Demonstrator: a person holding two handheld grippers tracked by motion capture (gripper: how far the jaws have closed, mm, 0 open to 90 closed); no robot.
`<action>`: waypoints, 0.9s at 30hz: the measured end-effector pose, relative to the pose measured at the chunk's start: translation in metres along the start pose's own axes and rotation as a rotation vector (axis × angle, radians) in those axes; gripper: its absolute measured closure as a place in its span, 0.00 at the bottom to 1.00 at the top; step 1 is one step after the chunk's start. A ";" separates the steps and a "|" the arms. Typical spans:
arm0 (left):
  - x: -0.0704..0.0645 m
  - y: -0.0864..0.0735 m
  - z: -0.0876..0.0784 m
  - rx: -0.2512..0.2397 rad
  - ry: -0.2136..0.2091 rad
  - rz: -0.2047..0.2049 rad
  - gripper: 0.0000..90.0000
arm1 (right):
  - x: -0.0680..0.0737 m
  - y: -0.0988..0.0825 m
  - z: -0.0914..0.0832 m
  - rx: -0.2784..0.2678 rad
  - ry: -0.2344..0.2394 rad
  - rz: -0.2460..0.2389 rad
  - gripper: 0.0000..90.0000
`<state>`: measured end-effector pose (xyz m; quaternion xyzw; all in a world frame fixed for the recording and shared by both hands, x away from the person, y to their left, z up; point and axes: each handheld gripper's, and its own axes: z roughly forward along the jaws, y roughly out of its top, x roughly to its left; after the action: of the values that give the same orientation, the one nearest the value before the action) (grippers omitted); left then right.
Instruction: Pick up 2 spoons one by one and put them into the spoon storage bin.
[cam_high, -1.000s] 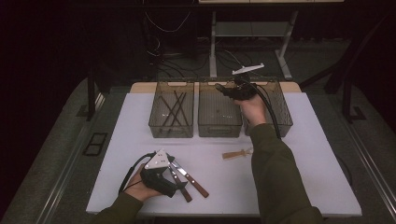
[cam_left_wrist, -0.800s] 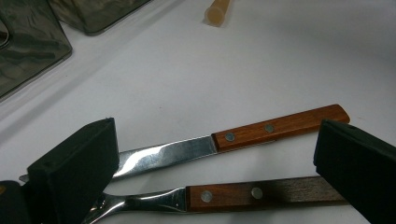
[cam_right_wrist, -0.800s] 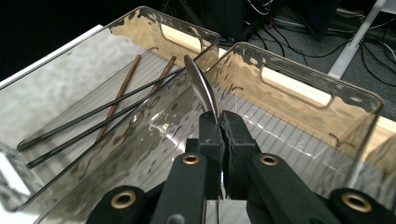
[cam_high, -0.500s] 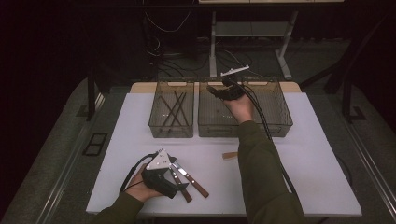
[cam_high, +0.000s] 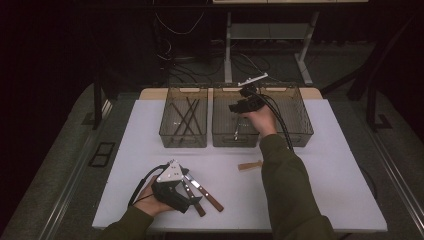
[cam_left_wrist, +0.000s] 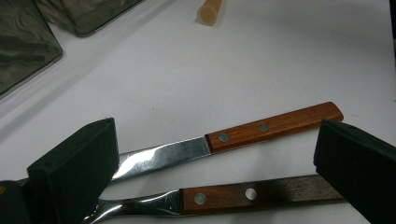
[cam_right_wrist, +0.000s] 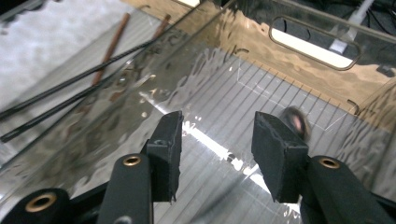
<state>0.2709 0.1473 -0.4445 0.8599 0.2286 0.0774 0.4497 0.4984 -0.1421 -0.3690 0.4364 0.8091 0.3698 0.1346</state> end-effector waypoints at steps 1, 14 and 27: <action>0.000 0.000 0.000 -0.006 -0.001 -0.006 0.00 | -0.001 -0.002 -0.004 -0.011 0.003 -0.008 0.57; -0.001 0.000 0.000 0.003 0.004 -0.005 0.00 | 0.006 -0.052 -0.069 -0.060 0.095 -0.034 0.61; 0.000 -0.001 0.001 0.015 0.005 -0.002 0.00 | -0.006 -0.111 -0.110 -0.051 0.165 -0.030 0.54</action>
<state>0.2708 0.1472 -0.4455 0.8628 0.2311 0.0776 0.4429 0.3748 -0.2383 -0.3735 0.3887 0.8142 0.4230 0.0843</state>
